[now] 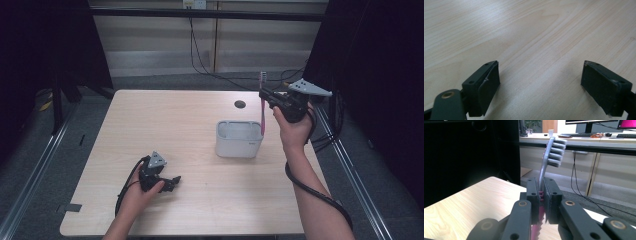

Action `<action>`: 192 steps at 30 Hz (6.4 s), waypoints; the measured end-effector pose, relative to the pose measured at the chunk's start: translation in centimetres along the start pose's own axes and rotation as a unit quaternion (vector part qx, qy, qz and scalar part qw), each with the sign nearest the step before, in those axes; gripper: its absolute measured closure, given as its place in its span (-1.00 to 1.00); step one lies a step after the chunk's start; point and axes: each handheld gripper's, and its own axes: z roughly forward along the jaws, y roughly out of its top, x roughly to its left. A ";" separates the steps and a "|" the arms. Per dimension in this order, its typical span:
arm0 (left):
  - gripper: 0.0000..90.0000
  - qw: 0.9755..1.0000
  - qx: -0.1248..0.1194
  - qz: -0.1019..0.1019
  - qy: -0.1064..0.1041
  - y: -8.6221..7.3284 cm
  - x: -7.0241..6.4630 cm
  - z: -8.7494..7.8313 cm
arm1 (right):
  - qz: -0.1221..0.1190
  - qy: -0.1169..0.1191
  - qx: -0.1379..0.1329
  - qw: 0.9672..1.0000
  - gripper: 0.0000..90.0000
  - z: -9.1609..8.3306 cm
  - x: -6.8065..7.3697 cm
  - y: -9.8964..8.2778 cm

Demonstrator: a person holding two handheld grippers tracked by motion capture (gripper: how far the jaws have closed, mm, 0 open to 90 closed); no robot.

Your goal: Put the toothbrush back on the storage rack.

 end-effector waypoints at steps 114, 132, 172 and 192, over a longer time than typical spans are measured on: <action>-0.67 1.000 -0.001 0.000 -0.001 0.0 0.0 0.0 | -0.007 0.008 0.043 0.999 0.83 -1.3 0.0 -8.9; -0.67 1.000 -0.001 -0.001 0.000 0.0 -0.1 0.0 | -0.023 0.014 0.062 0.998 0.82 -1.9 0.5 -10.1; -0.67 1.000 -0.001 -0.001 0.000 0.0 -0.1 0.0 | -0.016 0.003 0.080 0.997 0.04 -2.7 0.3 -10.3; -0.67 1.000 -0.001 0.000 0.000 0.0 -0.1 0.0 | -0.015 0.006 0.109 0.994 -0.44 -3.4 0.3 -10.2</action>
